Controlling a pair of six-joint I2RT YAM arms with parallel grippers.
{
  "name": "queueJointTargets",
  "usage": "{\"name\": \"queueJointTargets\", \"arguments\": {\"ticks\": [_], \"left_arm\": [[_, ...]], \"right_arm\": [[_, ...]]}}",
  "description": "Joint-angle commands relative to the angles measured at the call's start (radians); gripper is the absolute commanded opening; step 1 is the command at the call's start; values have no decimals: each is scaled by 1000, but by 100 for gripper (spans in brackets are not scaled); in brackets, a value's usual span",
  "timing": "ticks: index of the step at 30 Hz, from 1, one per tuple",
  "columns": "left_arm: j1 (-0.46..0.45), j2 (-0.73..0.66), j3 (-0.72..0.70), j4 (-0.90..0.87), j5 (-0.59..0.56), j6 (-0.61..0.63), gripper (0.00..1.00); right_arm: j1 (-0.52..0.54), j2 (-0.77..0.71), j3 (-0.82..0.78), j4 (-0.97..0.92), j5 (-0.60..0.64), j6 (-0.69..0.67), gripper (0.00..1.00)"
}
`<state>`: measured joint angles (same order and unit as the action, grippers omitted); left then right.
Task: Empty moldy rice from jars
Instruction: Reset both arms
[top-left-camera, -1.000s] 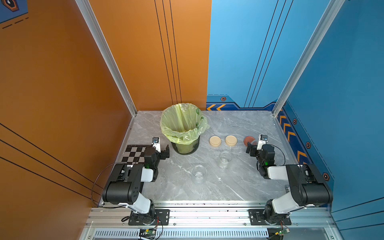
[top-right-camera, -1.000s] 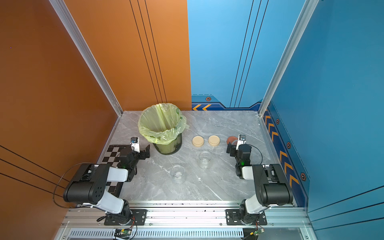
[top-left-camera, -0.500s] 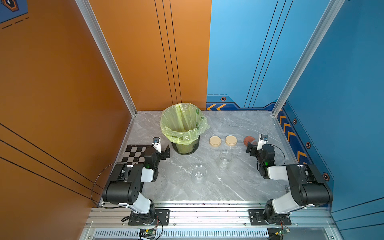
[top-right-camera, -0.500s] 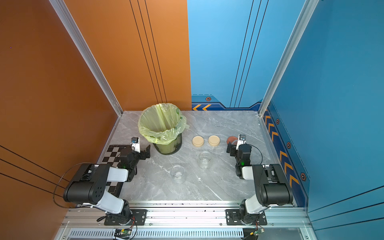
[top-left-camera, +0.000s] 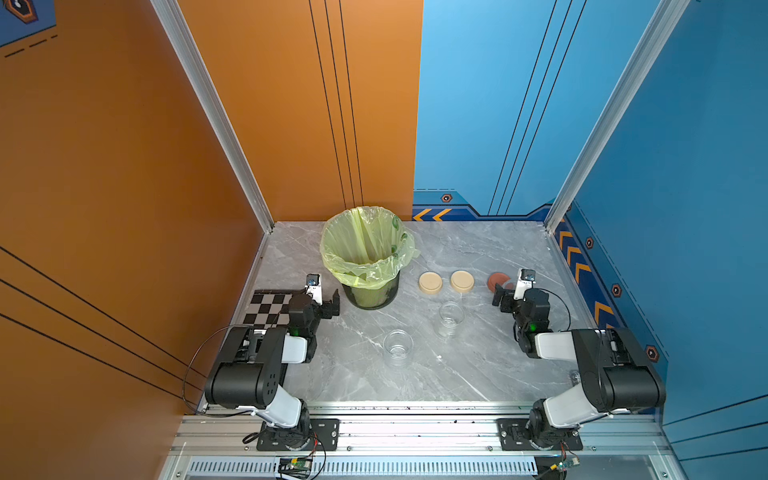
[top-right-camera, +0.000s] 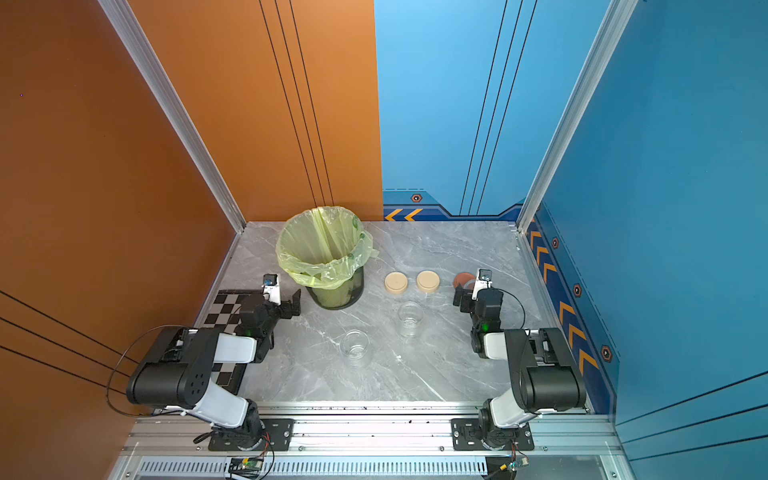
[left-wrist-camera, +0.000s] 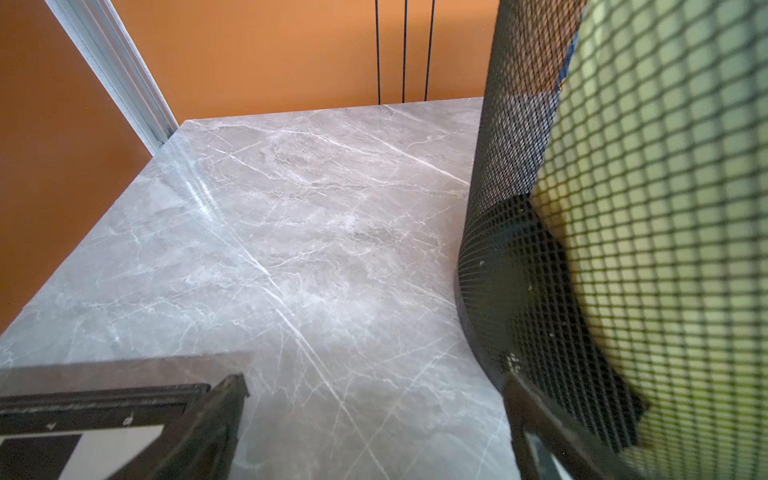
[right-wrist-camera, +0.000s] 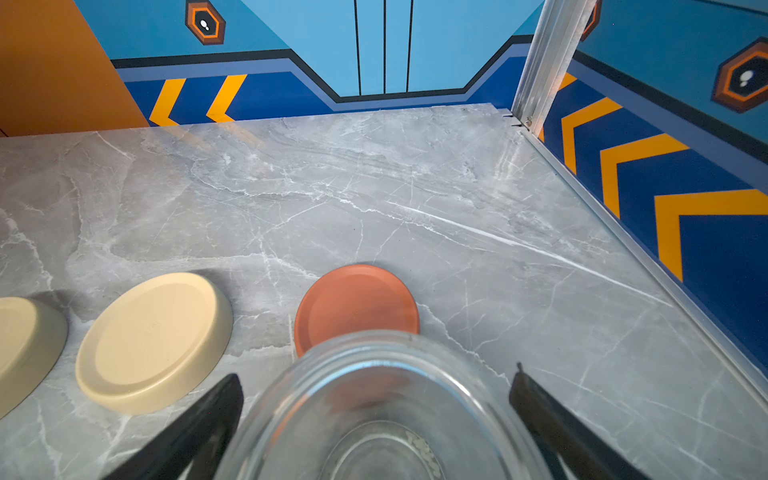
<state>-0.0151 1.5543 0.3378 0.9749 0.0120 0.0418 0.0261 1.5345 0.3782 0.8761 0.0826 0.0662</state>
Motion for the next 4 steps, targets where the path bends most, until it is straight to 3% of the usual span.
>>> {"name": "queueJointTargets", "arguments": {"ticks": [1,4], "left_arm": [[6,12,24,-13,16,8,98],[6,10,25,-20,6,2,98]], "right_arm": [[-5,9,-6,26,6,-10,100],[-5,9,-5,26,7,-9,100]]}}
